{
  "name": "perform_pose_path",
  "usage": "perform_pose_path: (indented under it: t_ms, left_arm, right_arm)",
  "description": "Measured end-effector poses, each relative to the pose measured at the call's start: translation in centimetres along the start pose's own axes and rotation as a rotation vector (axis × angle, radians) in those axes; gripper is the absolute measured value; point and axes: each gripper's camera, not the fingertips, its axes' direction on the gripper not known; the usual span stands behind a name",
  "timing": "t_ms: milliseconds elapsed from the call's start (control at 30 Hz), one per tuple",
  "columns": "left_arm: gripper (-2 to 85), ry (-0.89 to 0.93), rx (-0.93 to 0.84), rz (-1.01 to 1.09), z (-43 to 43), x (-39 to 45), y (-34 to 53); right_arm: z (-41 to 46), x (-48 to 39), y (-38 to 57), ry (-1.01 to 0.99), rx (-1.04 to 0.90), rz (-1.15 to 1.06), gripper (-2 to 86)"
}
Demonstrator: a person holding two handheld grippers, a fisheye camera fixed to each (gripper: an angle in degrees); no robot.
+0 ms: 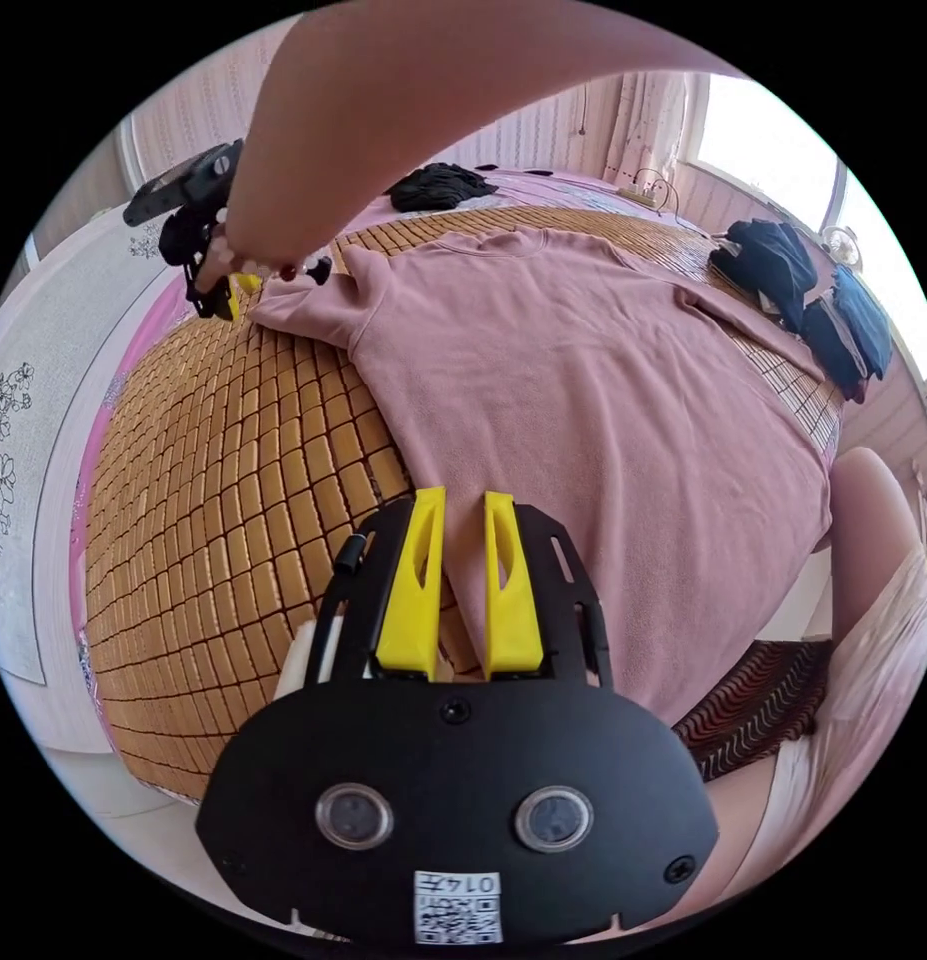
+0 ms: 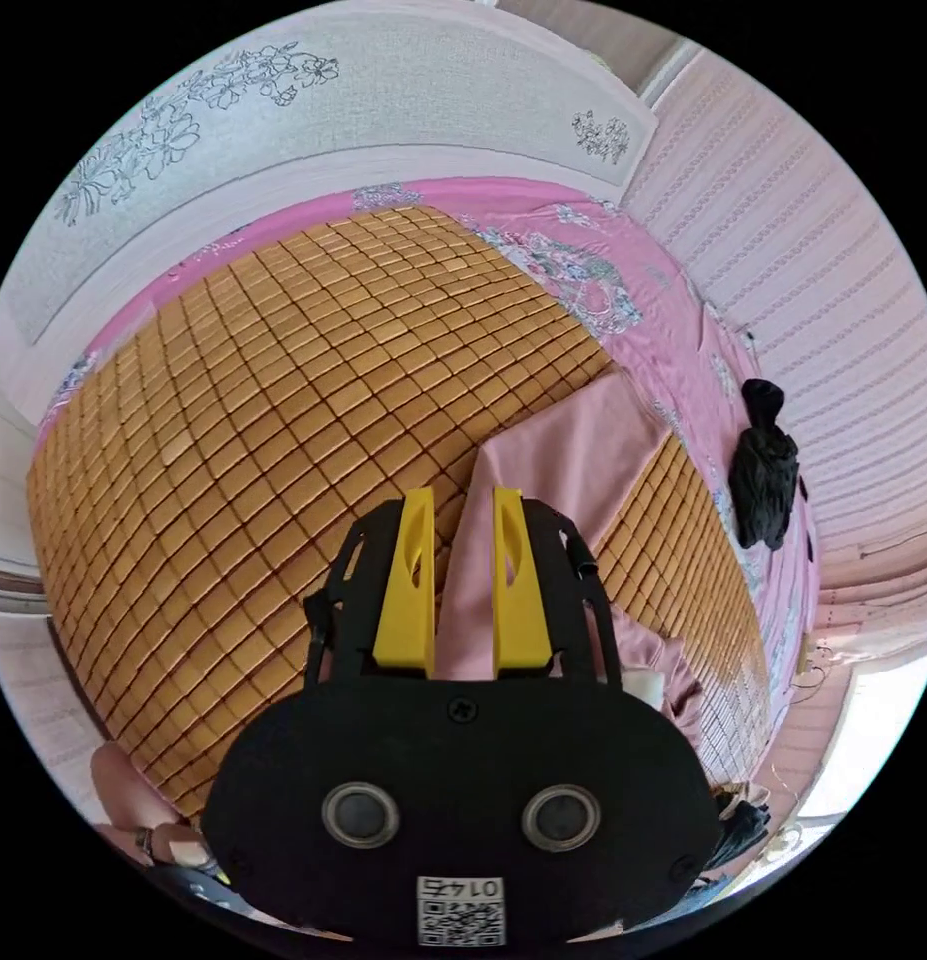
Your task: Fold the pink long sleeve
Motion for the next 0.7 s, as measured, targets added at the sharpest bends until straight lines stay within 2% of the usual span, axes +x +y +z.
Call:
perform_pose_path:
  t_ms: [100,200,267,367,400,433,533,567,633,700]
  left_arm:
    - [6.5,0.058,0.012,-0.023,-1.1,-1.6,0.3]
    - [6.3,0.086,0.014,-0.033,-2.2,-2.9,0.3]
    - [6.5,0.123,0.039,-0.059,-3.3,-4.4,0.5]
    - [7.4,0.186,0.084,-0.123,-5.0,-6.9,1.2]
    - [7.5,0.186,0.097,-0.139,-5.5,-7.4,1.3]
    - [7.5,0.176,0.139,-0.176,-6.6,-8.5,1.8]
    - [7.6,0.125,0.283,-0.279,-10.0,-11.2,3.5]
    - [7.7,0.078,0.326,-0.321,-11.4,-12.3,4.2]
    - [7.7,-0.023,0.369,-0.377,-13.2,-13.7,5.4]
    - [7.5,-0.098,0.398,-0.460,-14.6,-15.5,6.8]
  right_arm:
    - [5.6,-2.1,-1.3,0.183,-0.086,0.009,9.8]
    - [9.3,-1.9,-1.6,0.122,-0.166,0.010,4.3]
    - [9.2,-1.3,-1.0,0.057,-0.101,-0.004,1.7]
    - [5.0,0.5,2.3,0.042,0.252,-0.040,0.3]
    - [2.9,1.5,4.5,0.004,0.401,-0.072,0.1]
    - [1.1,2.8,6.9,-0.123,0.509,-0.136,0.0]
    - [-1.1,7.0,11.5,-0.489,0.589,-0.309,0.5]
    - [-0.9,7.9,12.0,-0.506,0.583,-0.287,0.6]
    - [1.7,11.6,13.2,-0.500,0.574,-0.051,2.0]
    - [4.2,12.9,13.3,-0.515,0.548,0.022,3.3]
